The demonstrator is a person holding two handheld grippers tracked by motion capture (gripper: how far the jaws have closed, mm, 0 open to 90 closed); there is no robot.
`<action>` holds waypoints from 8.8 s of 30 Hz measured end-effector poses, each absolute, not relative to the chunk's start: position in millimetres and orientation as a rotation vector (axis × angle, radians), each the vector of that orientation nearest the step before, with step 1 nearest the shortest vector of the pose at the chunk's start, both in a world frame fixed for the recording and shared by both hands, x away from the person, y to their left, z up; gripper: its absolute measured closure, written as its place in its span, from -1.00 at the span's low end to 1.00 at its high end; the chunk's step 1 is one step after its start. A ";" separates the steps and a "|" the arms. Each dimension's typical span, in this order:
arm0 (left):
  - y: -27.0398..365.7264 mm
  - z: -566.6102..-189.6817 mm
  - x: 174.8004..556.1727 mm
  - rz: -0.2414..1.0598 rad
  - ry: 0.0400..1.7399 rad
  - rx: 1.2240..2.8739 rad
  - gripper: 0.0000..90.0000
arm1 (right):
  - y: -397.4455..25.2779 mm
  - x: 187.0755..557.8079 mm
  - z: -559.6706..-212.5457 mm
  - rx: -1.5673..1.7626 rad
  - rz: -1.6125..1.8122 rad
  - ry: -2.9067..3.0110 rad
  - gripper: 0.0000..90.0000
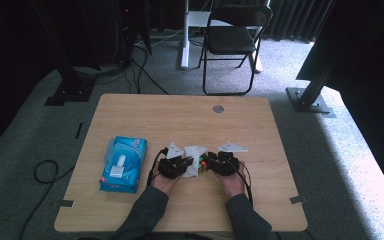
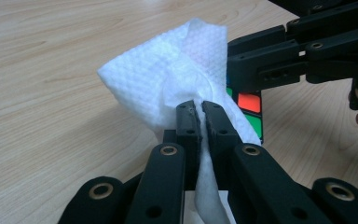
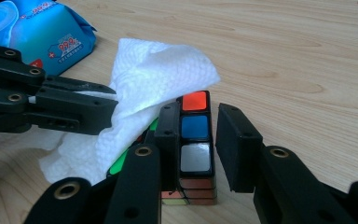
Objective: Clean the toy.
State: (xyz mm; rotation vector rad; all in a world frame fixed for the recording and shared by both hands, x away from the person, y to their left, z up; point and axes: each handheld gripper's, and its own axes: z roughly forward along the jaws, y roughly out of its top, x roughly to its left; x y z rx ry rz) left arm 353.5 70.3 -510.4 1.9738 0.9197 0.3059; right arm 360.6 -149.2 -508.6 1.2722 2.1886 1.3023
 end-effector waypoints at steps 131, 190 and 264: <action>70.1 -523.9 345.1 0.221 0.953 1.992 0.90 | -150.0 354.4 -511.3 1.342 1.330 2.137 0.57; 87.5 -527.4 372.2 0.280 1.017 1.986 0.90 | -146.0 352.0 -509.1 1.236 1.337 2.238 0.58; 58.1 -511.9 364.0 0.263 0.887 2.004 0.91 | -165.5 345.2 -506.7 1.486 1.289 2.104 0.56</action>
